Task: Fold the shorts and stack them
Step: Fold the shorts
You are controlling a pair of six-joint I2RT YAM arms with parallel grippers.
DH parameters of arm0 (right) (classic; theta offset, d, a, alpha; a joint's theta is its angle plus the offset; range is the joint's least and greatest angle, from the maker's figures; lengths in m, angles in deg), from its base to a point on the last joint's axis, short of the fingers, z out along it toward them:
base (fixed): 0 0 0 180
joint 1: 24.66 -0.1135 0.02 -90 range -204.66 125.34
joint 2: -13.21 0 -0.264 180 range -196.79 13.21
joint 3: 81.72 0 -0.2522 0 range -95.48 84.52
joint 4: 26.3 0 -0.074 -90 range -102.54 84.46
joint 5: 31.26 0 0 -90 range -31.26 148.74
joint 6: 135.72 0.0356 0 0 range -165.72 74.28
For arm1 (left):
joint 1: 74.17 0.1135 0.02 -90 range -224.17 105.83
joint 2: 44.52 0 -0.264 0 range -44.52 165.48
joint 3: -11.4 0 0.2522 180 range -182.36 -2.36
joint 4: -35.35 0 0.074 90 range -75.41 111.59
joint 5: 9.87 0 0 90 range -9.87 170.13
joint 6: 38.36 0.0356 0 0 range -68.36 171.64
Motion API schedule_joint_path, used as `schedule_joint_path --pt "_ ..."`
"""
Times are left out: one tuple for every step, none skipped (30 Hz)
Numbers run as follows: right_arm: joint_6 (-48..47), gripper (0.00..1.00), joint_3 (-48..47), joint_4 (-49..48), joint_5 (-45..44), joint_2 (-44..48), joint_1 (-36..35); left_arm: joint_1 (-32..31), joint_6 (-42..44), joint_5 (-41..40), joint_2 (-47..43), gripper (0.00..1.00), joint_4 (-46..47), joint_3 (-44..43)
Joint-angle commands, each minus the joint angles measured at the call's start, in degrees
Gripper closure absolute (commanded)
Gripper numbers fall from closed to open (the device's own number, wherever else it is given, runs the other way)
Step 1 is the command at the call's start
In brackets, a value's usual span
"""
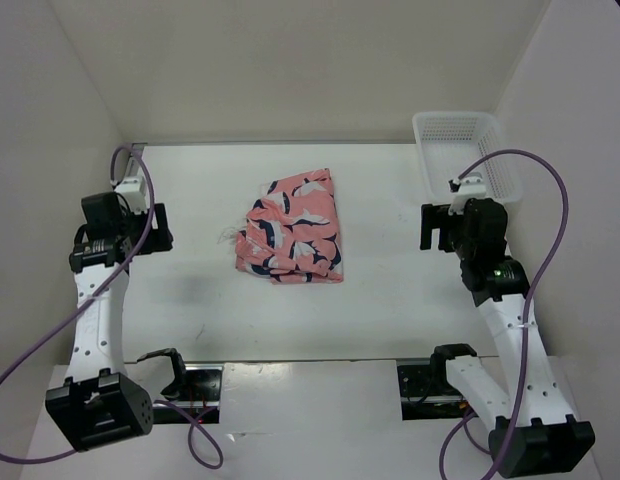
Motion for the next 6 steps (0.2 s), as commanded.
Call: schedule_joint_path --pt "1.65 0.0 0.53 -3.47 -2.24 1.26 0.41 0.67 0.21 1.26 -1.43 0.16 1.43 0.39" --pt "1.65 0.0 1.23 -4.08 -2.25 1.26 0.41 0.67 0.21 1.87 -1.43 0.15 1.43 0.39" --pt "1.04 0.0 1.24 -4.09 -2.25 1.26 0.41 0.67 0.21 1.88 -1.43 0.15 1.43 0.39" --pt "1.04 0.0 1.24 -4.09 -1.55 1.26 0.41 0.67 0.21 1.88 -1.43 0.15 1.43 0.39" --pt "1.04 0.0 1.93 -4.09 -1.55 1.78 0.41 0.67 0.21 1.88 -1.43 0.15 1.43 0.39" --pt "1.91 0.0 1.94 -4.7 -1.55 1.78 0.41 0.67 0.21 1.88 -1.43 0.15 1.43 0.39"
